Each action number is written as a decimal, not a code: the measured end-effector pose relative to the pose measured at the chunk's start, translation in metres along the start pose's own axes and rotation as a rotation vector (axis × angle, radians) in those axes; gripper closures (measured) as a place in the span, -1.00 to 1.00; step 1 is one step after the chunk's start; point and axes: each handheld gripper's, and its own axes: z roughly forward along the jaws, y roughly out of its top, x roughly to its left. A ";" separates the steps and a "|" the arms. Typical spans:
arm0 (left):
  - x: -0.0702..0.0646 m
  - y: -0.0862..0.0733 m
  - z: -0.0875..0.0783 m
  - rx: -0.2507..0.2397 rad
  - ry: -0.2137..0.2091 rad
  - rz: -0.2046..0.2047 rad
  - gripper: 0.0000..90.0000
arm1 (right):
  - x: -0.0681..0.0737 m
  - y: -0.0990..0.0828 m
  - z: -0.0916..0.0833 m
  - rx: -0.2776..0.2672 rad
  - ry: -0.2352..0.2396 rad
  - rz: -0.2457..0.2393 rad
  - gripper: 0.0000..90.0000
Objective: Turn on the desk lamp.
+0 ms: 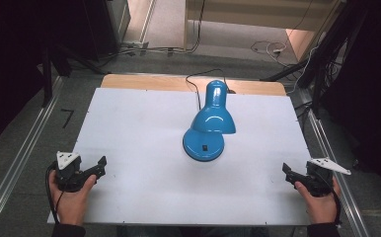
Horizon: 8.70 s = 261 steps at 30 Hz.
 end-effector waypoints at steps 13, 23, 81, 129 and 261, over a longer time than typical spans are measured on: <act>0.000 0.000 0.000 -0.004 0.004 -0.007 -0.64 | 0.029 0.011 0.009 0.005 0.098 -0.024 -0.74; -0.001 -0.001 0.001 0.002 0.004 0.000 -0.64 | 0.044 0.015 0.015 0.019 0.123 -0.054 -0.74; -0.003 -0.001 0.001 0.004 -0.003 0.010 -0.64 | 0.111 0.035 0.038 0.020 0.246 -0.133 -0.72; -0.008 -0.001 0.002 0.006 -0.020 0.023 -0.64 | 0.153 0.045 0.044 0.015 0.333 -0.187 -0.70; -0.010 -0.001 0.005 0.012 -0.049 0.026 -0.64 | 0.211 0.040 0.085 -0.040 0.404 -0.250 0.95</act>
